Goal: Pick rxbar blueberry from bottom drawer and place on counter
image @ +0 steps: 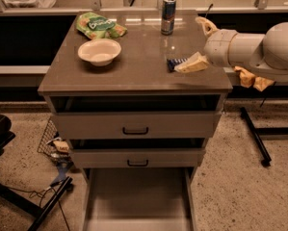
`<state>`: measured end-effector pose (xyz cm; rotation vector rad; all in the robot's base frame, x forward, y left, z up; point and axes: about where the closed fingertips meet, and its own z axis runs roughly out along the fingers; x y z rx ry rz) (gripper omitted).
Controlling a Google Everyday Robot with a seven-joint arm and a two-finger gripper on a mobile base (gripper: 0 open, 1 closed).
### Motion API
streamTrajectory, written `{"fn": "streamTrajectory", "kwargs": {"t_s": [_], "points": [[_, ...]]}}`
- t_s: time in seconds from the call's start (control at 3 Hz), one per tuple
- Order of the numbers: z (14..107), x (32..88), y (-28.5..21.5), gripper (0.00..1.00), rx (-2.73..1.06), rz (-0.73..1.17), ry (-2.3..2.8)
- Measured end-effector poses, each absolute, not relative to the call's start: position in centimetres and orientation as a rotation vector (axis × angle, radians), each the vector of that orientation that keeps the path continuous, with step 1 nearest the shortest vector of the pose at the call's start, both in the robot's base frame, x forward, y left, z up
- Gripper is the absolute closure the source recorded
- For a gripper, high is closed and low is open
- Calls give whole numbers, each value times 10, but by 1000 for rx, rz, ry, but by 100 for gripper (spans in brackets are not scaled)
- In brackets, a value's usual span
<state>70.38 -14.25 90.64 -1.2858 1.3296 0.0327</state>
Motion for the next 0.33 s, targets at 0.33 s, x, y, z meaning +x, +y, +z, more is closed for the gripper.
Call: {"fn": "streamTrajectory", "kwargs": {"t_s": [0.33], "points": [[906,704,-142,0,-1286,33,1330]]}}
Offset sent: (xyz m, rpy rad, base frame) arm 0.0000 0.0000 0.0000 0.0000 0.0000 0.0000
